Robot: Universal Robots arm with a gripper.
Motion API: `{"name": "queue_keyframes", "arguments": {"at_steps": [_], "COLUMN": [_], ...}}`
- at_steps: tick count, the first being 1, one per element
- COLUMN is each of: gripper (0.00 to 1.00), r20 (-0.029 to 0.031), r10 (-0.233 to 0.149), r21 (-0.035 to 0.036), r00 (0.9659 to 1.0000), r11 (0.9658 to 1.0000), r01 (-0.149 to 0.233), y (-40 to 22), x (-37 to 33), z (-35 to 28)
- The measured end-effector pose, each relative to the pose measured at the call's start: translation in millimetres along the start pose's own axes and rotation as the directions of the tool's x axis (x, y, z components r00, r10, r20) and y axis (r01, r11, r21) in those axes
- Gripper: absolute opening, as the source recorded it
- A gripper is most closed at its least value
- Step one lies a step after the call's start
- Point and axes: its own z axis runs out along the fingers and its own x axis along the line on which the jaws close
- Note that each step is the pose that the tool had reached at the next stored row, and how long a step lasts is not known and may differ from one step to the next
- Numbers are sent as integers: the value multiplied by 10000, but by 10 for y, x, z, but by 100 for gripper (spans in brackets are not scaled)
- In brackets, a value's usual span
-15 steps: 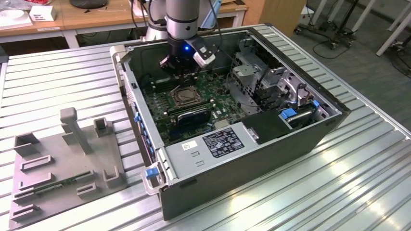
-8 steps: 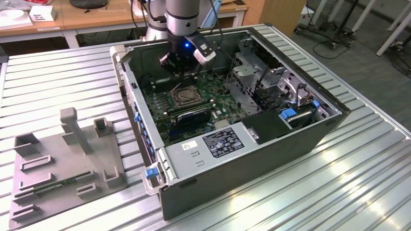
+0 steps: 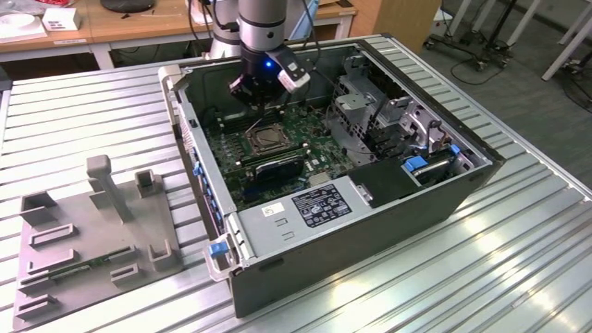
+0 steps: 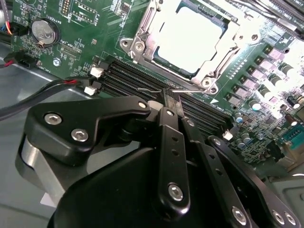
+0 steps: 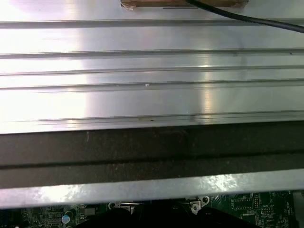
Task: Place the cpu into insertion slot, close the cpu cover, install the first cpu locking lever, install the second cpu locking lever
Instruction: 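Install the first cpu locking lever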
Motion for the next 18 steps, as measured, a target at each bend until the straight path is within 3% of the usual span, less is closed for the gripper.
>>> {"name": "queue_keyframes", "arguments": {"at_steps": [11, 14, 17, 18], "gripper": [11, 11, 11, 11], "r20": [2, -5, -13, -13], "r10": [2, 6, 22, 35], "r21": [-40, -162, -347, -365], "r00": [10000, 10000, 10000, 10000], "r11": [10000, 9999, 9994, 9993], "r01": [-2, -6, -23, -35], "y": [-4, -4, -4, -4], "x": [2, 2, 2, 3], "z": [52, 55, 56, 56]}}
